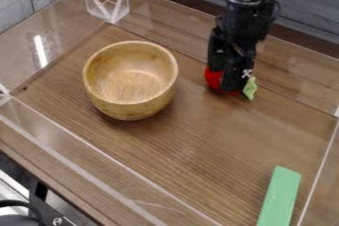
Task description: Move the red object to the left side of the table
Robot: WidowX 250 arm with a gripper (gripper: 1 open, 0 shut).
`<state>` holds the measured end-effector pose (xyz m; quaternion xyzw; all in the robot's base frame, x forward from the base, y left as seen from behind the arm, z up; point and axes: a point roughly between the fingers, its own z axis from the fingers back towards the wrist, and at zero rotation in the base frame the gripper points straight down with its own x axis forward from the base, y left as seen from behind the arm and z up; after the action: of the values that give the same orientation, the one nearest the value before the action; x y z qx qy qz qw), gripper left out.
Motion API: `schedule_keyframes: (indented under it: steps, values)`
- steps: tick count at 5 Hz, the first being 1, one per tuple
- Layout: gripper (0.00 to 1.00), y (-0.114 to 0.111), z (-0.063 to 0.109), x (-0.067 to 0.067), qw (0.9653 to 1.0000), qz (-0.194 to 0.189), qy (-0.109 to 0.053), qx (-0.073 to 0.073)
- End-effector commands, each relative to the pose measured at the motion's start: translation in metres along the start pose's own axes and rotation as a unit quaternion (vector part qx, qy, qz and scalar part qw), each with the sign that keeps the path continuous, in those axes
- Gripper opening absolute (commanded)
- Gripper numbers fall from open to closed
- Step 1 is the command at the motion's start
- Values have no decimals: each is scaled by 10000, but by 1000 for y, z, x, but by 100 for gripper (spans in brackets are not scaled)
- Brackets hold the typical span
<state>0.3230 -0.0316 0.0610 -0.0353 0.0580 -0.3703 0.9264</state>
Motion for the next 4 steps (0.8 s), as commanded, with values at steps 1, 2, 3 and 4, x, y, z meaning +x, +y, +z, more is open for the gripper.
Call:
schedule_keyframes:
  steps: [1,2,3,4]
  values:
    - [0,2,9,-3,9996,108,-233,148]
    - [0,3,14,-5,9980,481,-379,173]
    - [0,6,21,-7,9951,812,-539,181]
    - [0,11,6,-10,9956,686,-617,186]
